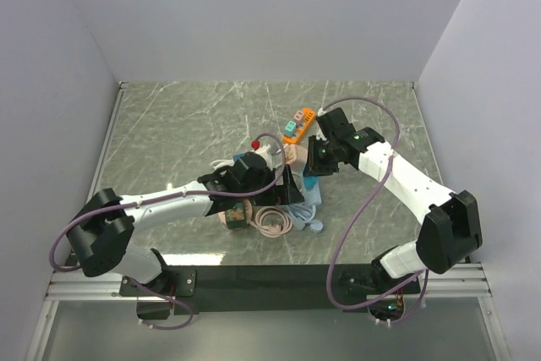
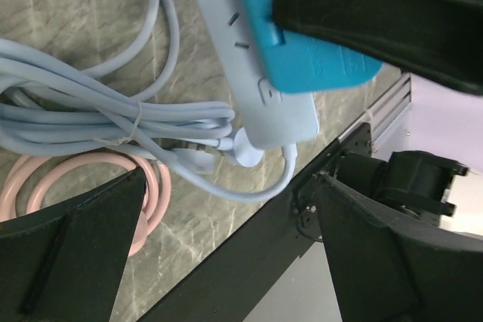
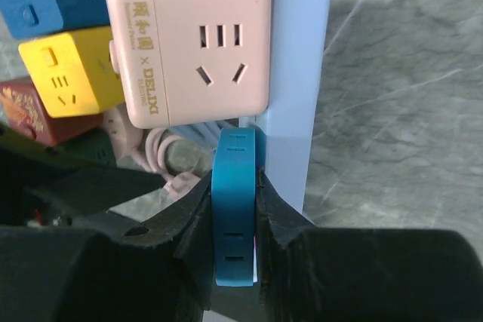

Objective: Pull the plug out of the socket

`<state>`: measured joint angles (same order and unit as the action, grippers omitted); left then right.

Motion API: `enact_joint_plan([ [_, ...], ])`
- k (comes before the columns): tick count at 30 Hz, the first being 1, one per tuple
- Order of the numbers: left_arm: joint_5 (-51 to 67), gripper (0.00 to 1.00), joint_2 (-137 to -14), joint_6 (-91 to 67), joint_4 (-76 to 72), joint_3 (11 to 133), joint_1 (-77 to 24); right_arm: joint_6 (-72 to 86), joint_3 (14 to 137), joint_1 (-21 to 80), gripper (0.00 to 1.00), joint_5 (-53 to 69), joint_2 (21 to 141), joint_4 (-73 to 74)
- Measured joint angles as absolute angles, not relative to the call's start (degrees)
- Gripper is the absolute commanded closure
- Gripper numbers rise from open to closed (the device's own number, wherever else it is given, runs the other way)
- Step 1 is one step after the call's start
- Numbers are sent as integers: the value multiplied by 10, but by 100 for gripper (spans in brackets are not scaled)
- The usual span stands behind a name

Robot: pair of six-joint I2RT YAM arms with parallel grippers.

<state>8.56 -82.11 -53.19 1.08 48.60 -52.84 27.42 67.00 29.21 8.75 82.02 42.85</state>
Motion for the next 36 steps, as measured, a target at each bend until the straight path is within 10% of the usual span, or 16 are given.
enact_joint_plan([
  [36,107,1,-672,-625,-202,321,-508,682,396,120,100,568,690,-133],
])
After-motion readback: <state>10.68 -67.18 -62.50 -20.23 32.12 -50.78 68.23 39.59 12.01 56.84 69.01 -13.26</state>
